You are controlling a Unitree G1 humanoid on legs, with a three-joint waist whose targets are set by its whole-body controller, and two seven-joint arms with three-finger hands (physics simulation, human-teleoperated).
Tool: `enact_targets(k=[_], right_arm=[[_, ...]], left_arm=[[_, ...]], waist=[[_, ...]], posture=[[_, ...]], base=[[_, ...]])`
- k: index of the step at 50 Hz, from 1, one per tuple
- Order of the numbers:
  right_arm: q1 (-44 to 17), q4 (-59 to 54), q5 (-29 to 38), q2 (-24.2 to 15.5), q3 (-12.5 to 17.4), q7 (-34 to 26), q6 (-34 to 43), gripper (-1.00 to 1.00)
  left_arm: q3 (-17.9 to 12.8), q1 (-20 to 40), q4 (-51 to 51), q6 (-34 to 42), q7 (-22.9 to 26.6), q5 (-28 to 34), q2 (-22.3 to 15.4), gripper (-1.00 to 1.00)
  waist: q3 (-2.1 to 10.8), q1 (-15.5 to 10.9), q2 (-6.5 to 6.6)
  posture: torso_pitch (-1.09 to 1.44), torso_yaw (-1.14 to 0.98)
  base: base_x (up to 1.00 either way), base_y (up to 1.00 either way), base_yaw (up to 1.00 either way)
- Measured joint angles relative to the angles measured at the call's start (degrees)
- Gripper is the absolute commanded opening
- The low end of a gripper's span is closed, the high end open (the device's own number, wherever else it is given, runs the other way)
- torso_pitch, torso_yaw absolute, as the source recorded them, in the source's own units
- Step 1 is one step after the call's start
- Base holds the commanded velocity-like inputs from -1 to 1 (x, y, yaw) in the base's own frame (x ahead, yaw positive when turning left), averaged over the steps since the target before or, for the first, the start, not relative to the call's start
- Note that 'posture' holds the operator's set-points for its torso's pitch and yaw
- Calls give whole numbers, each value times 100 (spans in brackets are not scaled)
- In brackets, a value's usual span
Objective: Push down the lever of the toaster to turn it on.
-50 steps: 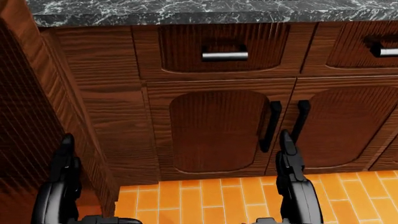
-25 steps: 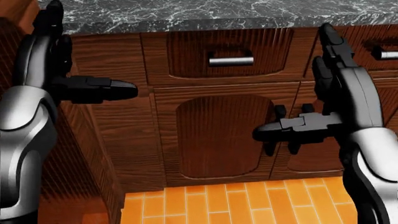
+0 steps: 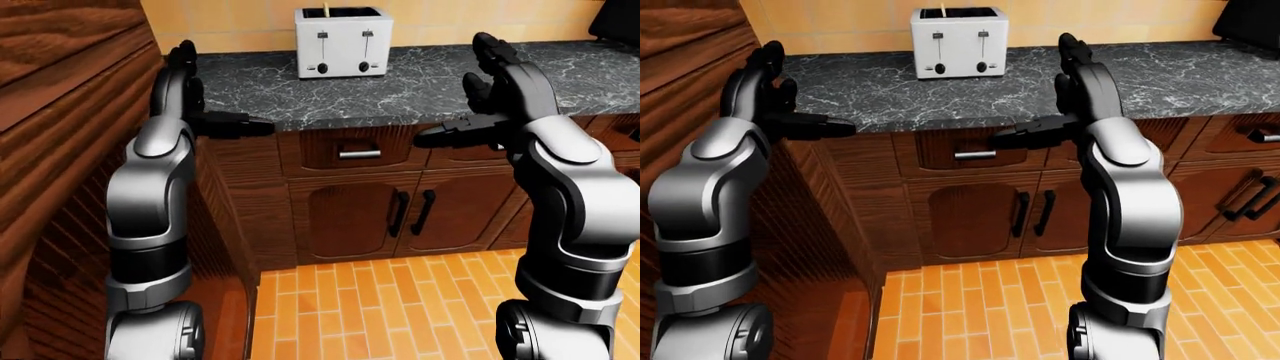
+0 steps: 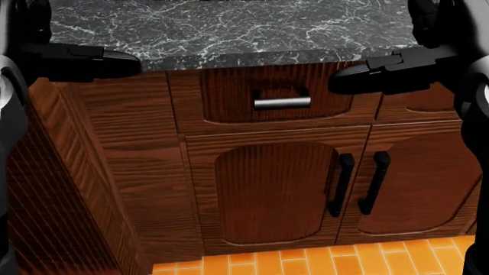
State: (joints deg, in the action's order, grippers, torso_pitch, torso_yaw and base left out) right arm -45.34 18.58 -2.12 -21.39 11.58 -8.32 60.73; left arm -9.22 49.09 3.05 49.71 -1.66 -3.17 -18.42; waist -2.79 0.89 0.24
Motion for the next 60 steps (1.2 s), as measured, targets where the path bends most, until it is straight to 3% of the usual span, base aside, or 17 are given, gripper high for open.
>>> enact_targets(k=[3,5,7,13,16,19,21,27,30,31,37,45,48,52,56,58,60], right_arm=[[-17,23,0,17,-7,1,5,100],[75,24,-31,93,-103,-21,35,100],[110,-14,-90,109,-182,-69,101,100],[29,157,-75,54,-49,-40,68,100],[-26,205,-66,46,-66,-22,29,100],[130,111,-51,40,-16,-15,78,100],[174,-9,-24,47,-1,6,177,100],[57,203,-18,23,-27,11,191,100],[6,248,-23,3,-16,-2,172,100],[-6,265,-25,27,-19,-5,178,100],[30,180,-106,37,-122,-75,324,100],[-137,253,-50,-13,-93,-61,257,100],[-15,173,-1,-8,-27,-38,297,100],[-38,125,37,-1,-38,-26,401,100],[-69,297,15,-9,-36,-53,365,100],[-101,314,14,-8,-34,-56,352,100],[-44,296,-4,67,-112,-65,350,100]], left_arm=[[-29,44,82,-17,-8,18,-39,100],[-102,-37,61,-8,-25,40,-54,100],[-152,-99,-30,70,-51,66,-69,100],[-166,36,217,181,-45,28,-126,100],[-189,91,306,126,-61,20,-153,100],[-54,-15,198,177,-32,-28,-50,100],[14,-56,141,289,12,-86,-39,100],[-105,26,329,304,2,-78,-121,100],[-132,91,395,261,-4,-73,-164,100],[-153,103,410,269,-3,-76,-201,100],[-219,51,297,479,-51,-42,-232,100],[-217,198,395,434,-37,-83,-263,100],[-107,109,354,435,-1,-140,-202,100],[-122,134,282,488,18,-189,-230,100],[-175,150,384,437,-15,-173,-263,100],[-193,177,405,433,-25,-172,-286,100],[-245,119,365,434,-44,-156,-306,100]], waist=[[57,16,284],[-112,-60,269],[-109,-119,341],[51,-215,39],[134,-175,-255],[-48,-64,-255],[-24,-22,-267],[82,-48,55],[144,-29,355],[160,-45,356],[142,-136,218],[162,-163,-324],[54,-74,-231],[69,-76,-124],[50,-61,142],[105,-45,369],[70,-122,298]], posture=[[0,0],[0,0],[0,0],[0,0],[0,0],[0,0],[0,0],[0,0],[0,0],[0,0],[0,0],[0,0],[0,0],[0,0],[0,0],[0,0],[0,0]], base=[[57,0,0],[56,0,0],[52,0,0],[38,0,0],[12,0,0],[12,0,0],[12,0,0],[13,0,0],[12,0,0],[12,0,0],[12,0,0],[12,0,0],[12,0,0],[12,0,0],[12,0,0],[12,0,0],[12,0,0]])
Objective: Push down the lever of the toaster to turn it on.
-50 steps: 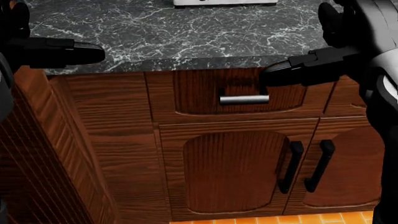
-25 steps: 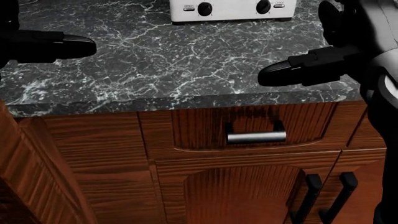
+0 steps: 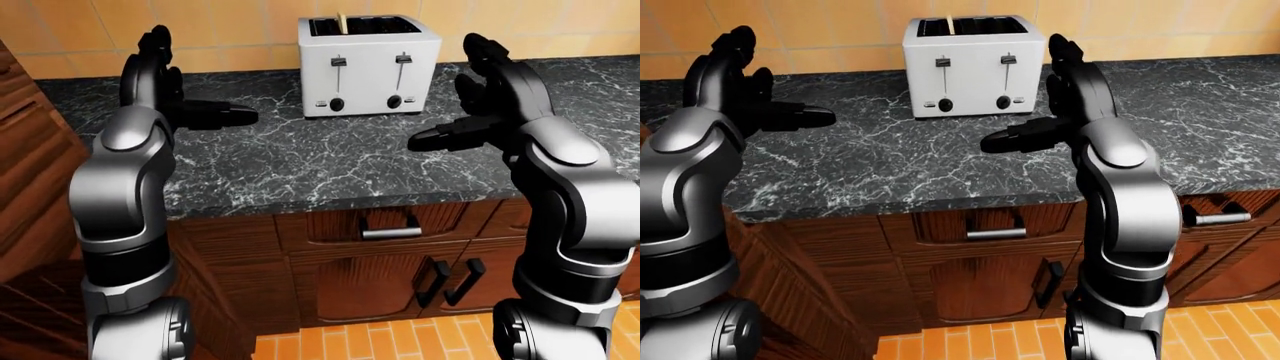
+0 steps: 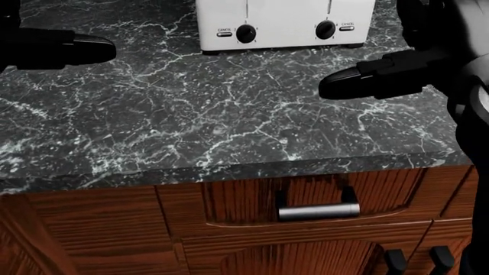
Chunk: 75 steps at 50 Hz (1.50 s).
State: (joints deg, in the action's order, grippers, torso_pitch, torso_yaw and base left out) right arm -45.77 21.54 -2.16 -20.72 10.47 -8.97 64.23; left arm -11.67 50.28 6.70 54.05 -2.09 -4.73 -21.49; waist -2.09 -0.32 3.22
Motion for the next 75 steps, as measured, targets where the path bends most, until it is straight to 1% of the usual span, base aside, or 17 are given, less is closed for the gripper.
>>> enact_targets(k=[4,8,11,12,14,18,25,31,35,38,44,48,51,57,65,70,75], right_arm=[[24,-42,-59,12,-67,-50,99,100],[-48,35,-23,-11,-3,-26,72,100],[-80,56,-11,-15,-12,-22,30,100],[-87,61,-9,-43,0,-24,35,100],[-18,63,25,-49,57,-8,73,100],[5,6,71,-37,54,10,194,100],[-55,146,53,-38,65,-20,141,100],[3,76,-35,13,-64,-91,208,100],[-28,142,5,0,-1,-56,139,100],[-61,174,16,-11,1,-46,142,100],[-37,177,92,-48,42,-18,342,100],[-80,248,79,-50,32,-48,306,100],[-85,227,81,-45,41,-54,271,100],[11,190,-4,32,-84,-122,335,100],[-61,263,48,-23,-2,-83,200,100],[-21,140,116,-18,29,-69,201,100],[-38,103,94,8,-45,-117,301,100]], left_arm=[[-38,-36,-69,71,-29,20,-21,100],[-25,20,-9,31,-21,-15,-35,100],[-45,43,-17,-13,-29,-35,-47,100],[-40,41,-1,-26,-35,-40,-20,100],[47,-17,-5,-4,-25,-78,28,100],[122,-46,-33,133,32,-154,32,100],[59,47,75,117,14,-99,-28,100],[5,-32,-4,242,0,-24,-28,100],[1,16,100,194,28,-35,-46,100],[-7,34,111,151,33,-28,-53,100],[153,-43,31,266,124,-105,51,100],[78,2,116,251,115,-78,4,100],[55,38,159,199,97,-48,-15,100],[-14,-81,44,279,66,22,-42,100],[14,33,188,257,112,24,-25,100],[121,25,136,251,160,-24,9,100],[25,91,71,346,181,-70,-34,100]], waist=[[17,-17,-63],[8,-24,-320],[42,-53,-613],[56,-31,-624],[-29,37,-549],[-14,41,-471],[15,68,50],[5,-14,-97],[4,-23,-342],[52,-46,-658],[1,51,-523],[-47,44,-255],[7,74,69],[3,-21,-60],[52,-27,-626],[-109,14,-328],[-112,31,-313]], posture=[[0,0],[0,0],[0,0],[0,0],[0,0],[0,0],[0,0],[0,0],[0,0],[0,0],[0,0],[0,0],[0,0],[0,0],[0,0],[0,0],[0,0]], base=[[12,0,0],[13,0,0],[12,0,0],[12,0,0],[12,0,0],[12,0,0],[12,0,0],[12,0,0],[12,0,0],[12,0,0],[12,0,0],[12,0,0],[11,0,0],[12,0,0],[11,0,0],[0,0,0],[0,0,0]])
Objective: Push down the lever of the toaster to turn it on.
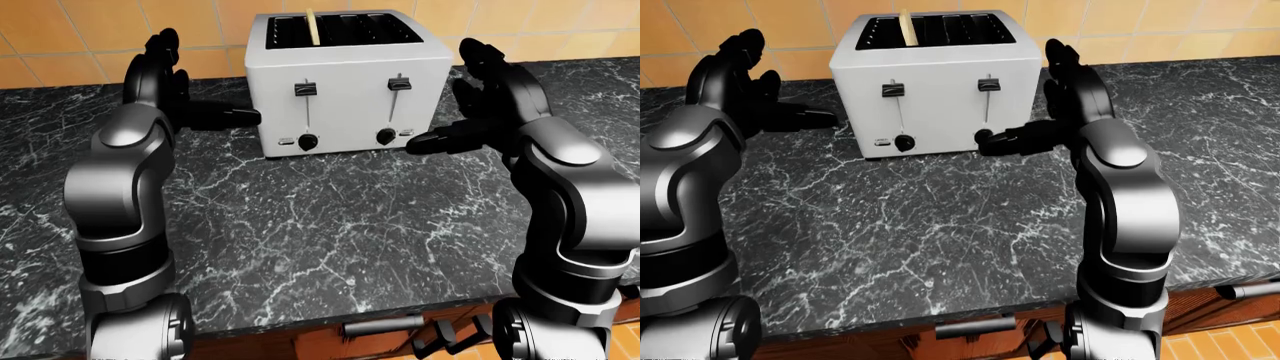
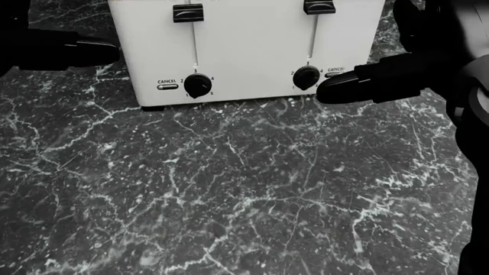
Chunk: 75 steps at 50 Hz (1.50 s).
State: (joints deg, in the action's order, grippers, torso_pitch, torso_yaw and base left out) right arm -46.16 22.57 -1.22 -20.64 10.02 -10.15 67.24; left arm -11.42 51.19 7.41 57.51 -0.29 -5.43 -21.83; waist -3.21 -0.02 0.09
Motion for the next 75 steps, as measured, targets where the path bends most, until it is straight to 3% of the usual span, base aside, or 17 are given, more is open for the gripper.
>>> enact_targets(k=[15,35,42,54,63,75], right_arm=[[-35,156,46,-8,46,-7,55,100],[-18,125,17,7,-9,-38,-54,100],[-121,-293,127,110,-186,-59,-243,100],[-935,-1853,463,562,-606,-185,-989,100],[-1414,-3077,692,1028,-734,-137,-1818,100],[-2037,-4114,813,1580,-982,-141,-2292,100]], left_arm=[[-30,-119,170,21,-39,-30,-32,100],[-23,-95,260,74,-44,-13,-44,100],[-10,-71,238,56,-19,16,-44,100],[-13,-41,201,-87,-51,55,-15,100],[-63,-68,116,-68,-98,-29,-53,100],[-74,-54,101,-60,-134,-135,-97,100]], waist=[[176,10,-28],[624,-17,-31],[800,-20,2],[914,-6,63],[960,13,101],[1010,29,145]], posture=[[-6,0],[-18,0],[-21,0],[-21,0],[-21,0],[-21,0]], base=[[0,0,0],[0,0,0],[0,0,0],[0,0,0],[0,0,0],[0,0,0]])
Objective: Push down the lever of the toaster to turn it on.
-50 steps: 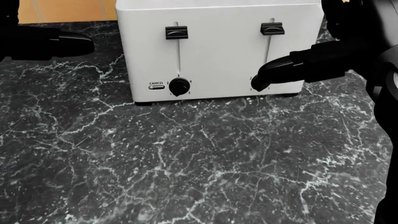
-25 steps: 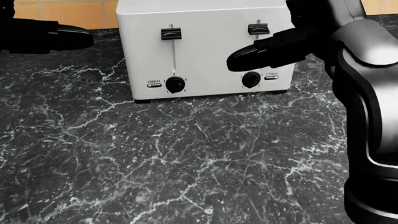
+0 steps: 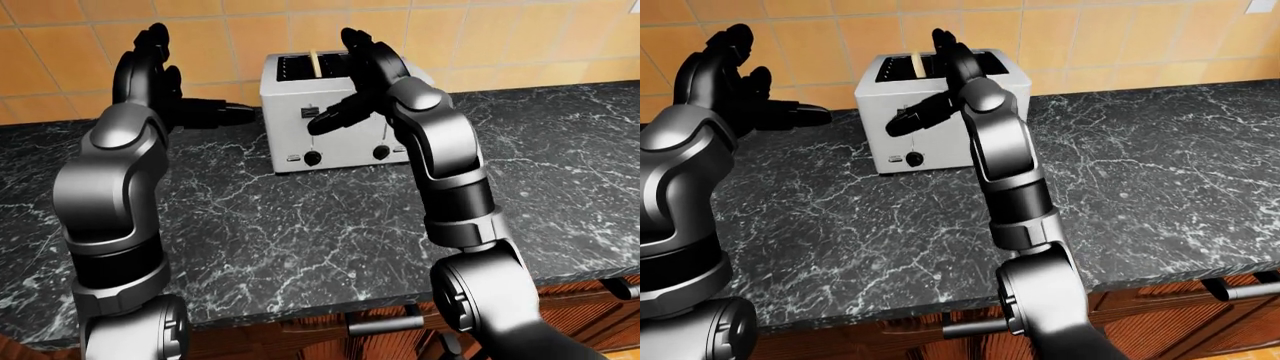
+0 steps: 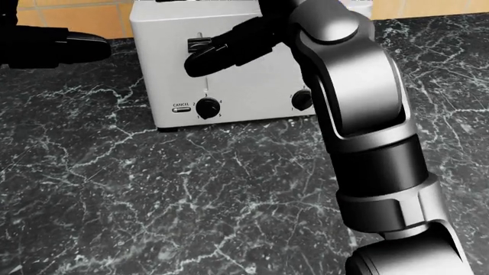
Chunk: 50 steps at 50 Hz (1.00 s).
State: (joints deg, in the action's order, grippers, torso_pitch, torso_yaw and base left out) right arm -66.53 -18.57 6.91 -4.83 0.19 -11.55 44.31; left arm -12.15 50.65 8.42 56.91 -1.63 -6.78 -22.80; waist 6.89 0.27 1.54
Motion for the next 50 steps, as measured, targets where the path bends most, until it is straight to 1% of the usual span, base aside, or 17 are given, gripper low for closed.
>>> enact_targets(k=[11,15,19,26,30,38,50], right_arm=[[-168,-272,90,456,-168,-31,-177,100],[-125,-146,124,555,-216,-57,-94,100],[24,239,164,654,-304,-121,126,100],[119,870,297,736,-387,-245,618,100],[192,1025,370,809,-414,-273,692,100],[449,1085,457,824,-413,-302,586,100],[568,887,534,905,-415,-207,176,100]], left_arm=[[11,16,-70,-9,-23,-41,-15,100],[-5,28,-70,-19,-35,-35,-25,100],[10,21,-59,-18,-38,-43,-23,100],[3,34,-39,19,-49,-49,-18,100],[2,33,-31,35,-54,-58,-21,100],[-19,2,-17,33,-75,-77,-17,100],[-15,-35,11,38,-93,-111,-3,100]], waist=[[4,14,28],[-2,19,40],[-12,20,42],[-45,21,44],[-41,25,49],[-42,13,57],[23,4,63]], posture=[[-21,0],[-21,0],[-21,0],[-21,0],[-21,0],[-21,0],[-21,0]], base=[[0,0,0],[0,0,0],[0,0,0],[0,0,0],[0,0,0],[0,0,0],[0,0,0]])
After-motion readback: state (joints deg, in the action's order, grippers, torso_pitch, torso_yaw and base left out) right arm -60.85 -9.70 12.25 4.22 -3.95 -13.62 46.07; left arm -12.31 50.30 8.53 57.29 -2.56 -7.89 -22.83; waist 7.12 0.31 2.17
